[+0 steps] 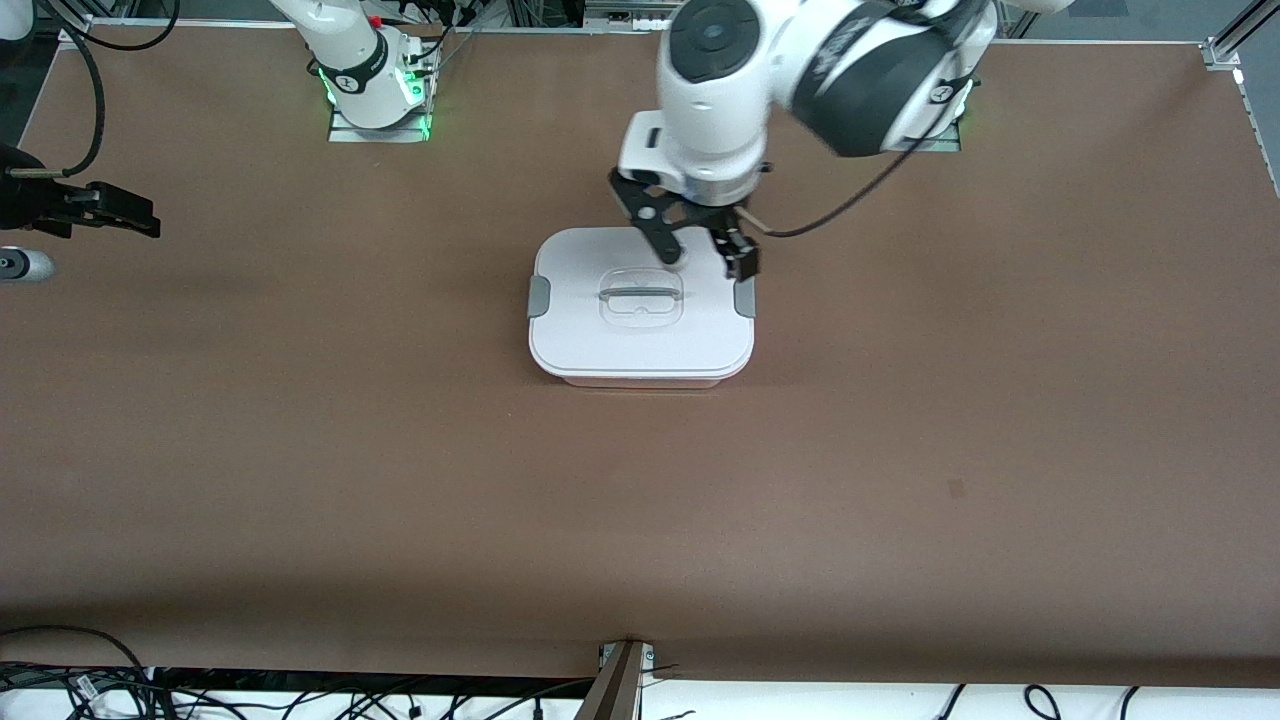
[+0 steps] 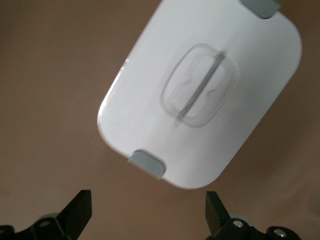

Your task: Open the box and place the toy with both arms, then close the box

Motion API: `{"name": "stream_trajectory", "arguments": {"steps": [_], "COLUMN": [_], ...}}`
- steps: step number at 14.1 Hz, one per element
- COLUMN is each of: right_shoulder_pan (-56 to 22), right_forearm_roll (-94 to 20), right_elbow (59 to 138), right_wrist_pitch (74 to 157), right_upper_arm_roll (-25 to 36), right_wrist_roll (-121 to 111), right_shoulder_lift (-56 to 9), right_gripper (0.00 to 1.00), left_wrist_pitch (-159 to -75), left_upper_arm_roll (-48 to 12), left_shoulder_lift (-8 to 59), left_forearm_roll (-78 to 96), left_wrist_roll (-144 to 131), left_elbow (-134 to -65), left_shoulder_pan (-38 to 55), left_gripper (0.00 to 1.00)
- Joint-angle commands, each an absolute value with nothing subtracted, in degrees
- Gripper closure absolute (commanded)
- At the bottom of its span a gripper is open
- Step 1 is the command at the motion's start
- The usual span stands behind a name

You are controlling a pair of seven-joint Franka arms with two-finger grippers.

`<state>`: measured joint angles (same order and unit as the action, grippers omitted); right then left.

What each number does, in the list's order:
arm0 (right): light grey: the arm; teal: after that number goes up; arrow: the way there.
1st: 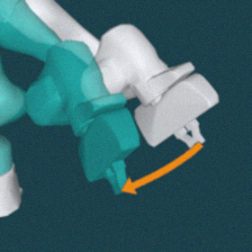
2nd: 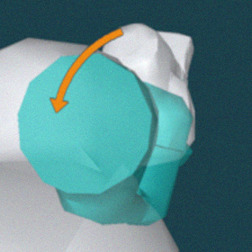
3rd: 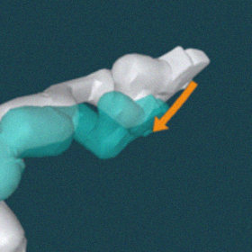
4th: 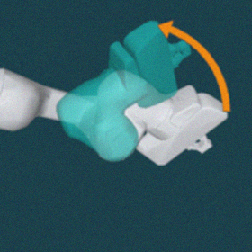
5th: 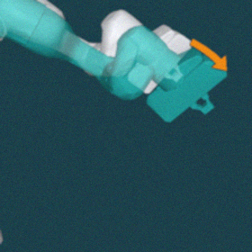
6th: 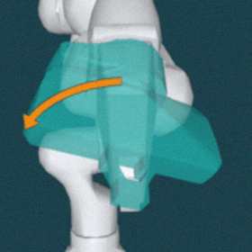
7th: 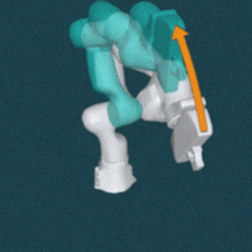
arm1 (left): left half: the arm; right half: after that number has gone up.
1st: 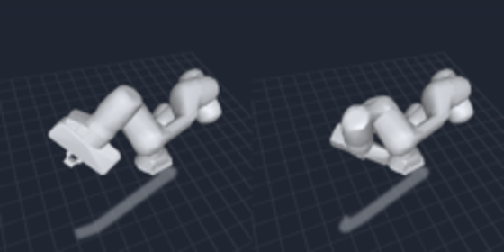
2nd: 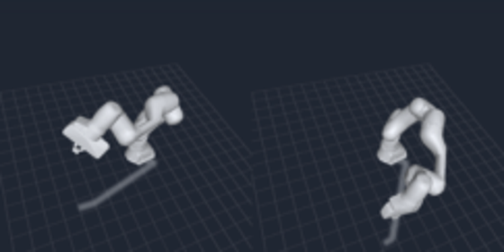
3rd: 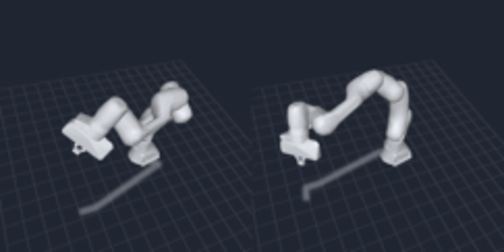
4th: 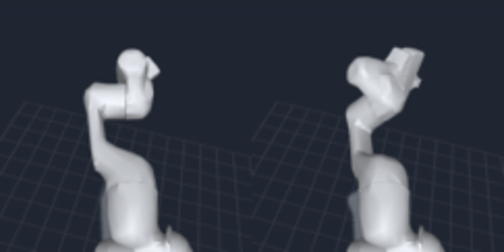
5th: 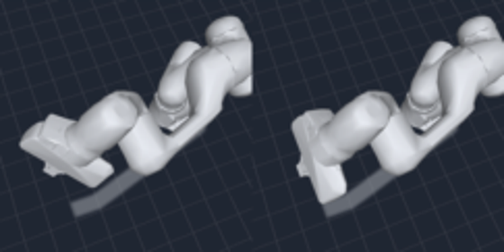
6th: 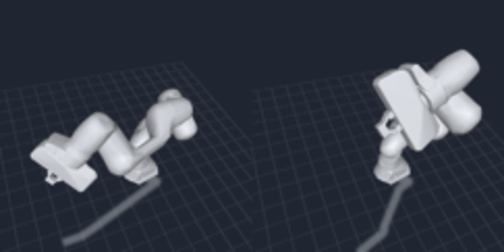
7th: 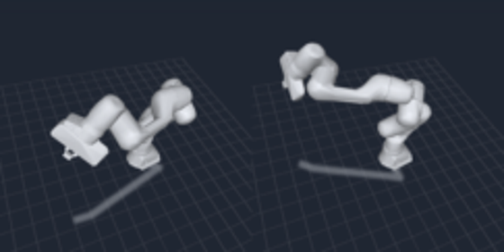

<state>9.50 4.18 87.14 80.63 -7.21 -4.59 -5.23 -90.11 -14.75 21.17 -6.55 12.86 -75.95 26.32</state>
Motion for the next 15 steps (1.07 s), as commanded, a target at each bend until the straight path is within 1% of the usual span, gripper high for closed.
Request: {"name": "stream_trajectory", "arguments": {"steps": [1, 3, 5, 7, 8, 9, 11, 12, 13, 15], "right_shoulder_pan": [9.23, 9.23, 9.32, 9.23, 9.23, 9.32, 9.32, 9.32, 9.32, 9.23], "right_forearm_roll": [3.08, 3.16, 3.16, 3.08, 3.08, 3.08, 3.16, 3.16, 3.08, 3.16], "right_elbow": [87.71, 87.71, 87.71, 87.63, 87.71, 87.71, 87.71, 87.71, 87.71, 87.71], "right_wrist_pitch": [81.30, 81.30, 81.30, 81.30, 81.30, 81.39, 81.30, 81.21, 81.30, 81.30], "right_upper_arm_roll": [-6.85, -6.77, -6.77, -6.77, -6.77, -6.77, -6.77, -6.77, -6.77, -6.77], "right_wrist_roll": [-4.92, -4.92, -4.92, -4.92, -4.92, -4.92, -4.92, -4.92, -4.92, -4.92], "right_shoulder_lift": [-4.75, -4.75, -4.75, -4.75, -4.75, -4.75, -4.75, -4.75, -4.75, -4.75], "right_gripper": [0.00, 0.00, 0.00, 0.00, 0.00, 0.00, 0.00, 0.00, 0.00, 0.00], "left_wrist_pitch": [-85.97, -86.04, -85.87, -86.39, -87.44, -89.63, -103.90, -108.67, -108.72, -105.75], "left_upper_arm_roll": [-14.59, -14.59, -14.50, -14.24, -13.54, -10.75, -7.83, -5.39, -4.23, -4.13], "left_shoulder_lift": [17.15, 15.82, 15.56, 13.28, 11.71, 9.60, 1.71, -1.03, -2.01, -2.11], "left_forearm_roll": [-7.29, -7.38, -6.42, -5.02, -5.18, -4.58, -2.38, -0.37, 3.04, 3.16], "left_wrist_roll": [9.95, 8.71, 1.10, -7.44, -8.43, -8.52, -7.83, -7.47, -6.60, -5.97], "left_elbow": [-76.03, -76.03, -75.94, -77.77, -80.22, -83.20, -96.61, -101.38, -102.03, -101.61], "left_shoulder_pan": [19.98, 14.35, 8.99, 5.37, 5.19, 5.36, 5.27, 5.27, 5.19, 4.58], "left_gripper": [0.00, 0.00, 0.00, 0.00, 0.00, 0.00, 0.00, 0.00, 0.00, 0.00]}}
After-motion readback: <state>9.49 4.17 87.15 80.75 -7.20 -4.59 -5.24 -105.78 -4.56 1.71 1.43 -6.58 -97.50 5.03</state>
